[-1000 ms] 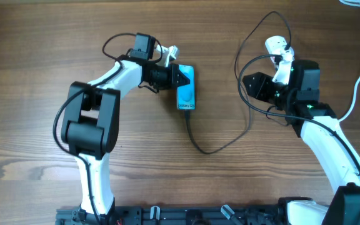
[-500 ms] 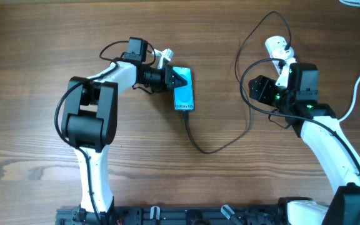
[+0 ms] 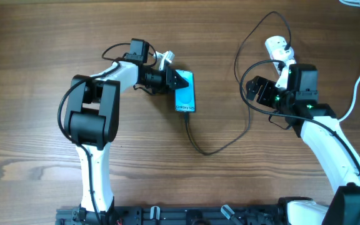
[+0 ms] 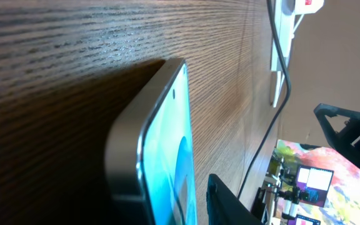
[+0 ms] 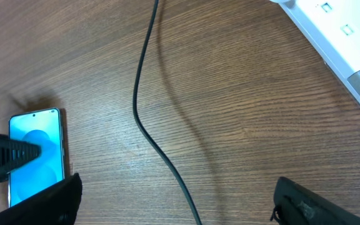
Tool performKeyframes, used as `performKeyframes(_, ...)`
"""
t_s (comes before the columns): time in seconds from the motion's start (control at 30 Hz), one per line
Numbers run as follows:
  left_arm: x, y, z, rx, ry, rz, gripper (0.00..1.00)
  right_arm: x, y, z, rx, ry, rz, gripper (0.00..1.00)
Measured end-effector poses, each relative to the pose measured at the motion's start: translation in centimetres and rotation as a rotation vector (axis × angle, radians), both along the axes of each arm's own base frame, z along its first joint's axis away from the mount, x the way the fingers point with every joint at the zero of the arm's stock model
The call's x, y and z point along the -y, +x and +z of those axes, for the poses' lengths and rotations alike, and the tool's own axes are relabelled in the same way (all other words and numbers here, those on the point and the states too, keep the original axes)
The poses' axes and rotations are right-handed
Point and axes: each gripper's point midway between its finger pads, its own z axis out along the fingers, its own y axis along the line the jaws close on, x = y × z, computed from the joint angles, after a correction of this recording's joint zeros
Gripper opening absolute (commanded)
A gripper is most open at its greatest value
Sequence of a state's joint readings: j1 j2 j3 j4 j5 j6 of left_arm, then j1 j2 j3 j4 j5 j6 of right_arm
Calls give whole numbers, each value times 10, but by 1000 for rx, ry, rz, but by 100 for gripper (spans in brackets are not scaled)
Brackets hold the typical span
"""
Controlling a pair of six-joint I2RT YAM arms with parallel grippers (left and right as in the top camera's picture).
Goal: Plug charger to phone and switch on socket
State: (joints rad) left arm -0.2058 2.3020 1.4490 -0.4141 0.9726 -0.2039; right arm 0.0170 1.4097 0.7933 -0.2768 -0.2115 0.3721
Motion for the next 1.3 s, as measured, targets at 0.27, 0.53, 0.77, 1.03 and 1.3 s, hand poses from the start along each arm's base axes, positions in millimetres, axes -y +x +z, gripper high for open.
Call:
performKeyframes(0.27, -17, -1, -1, -64, 58, 49, 27, 0, 0, 0, 0, 0, 0, 99)
performKeyframes(0.53, -39, 7, -1, -85, 64, 106, 26, 0, 6, 5, 31, 1, 0, 100)
performKeyframes(0.77, -51, 9, 0, -101, 85, 132, 28, 1, 18, 15, 88, 18, -31, 100)
performKeyframes(1.03, -135, 9, 20, -162, 298, 317, 36, 23, 18, 12, 78, -42, -130, 24)
performKeyframes(1.3, -205, -21, 184, 132, 468, 519, 42, 83, 26, 30, 93, -100, -316, 5)
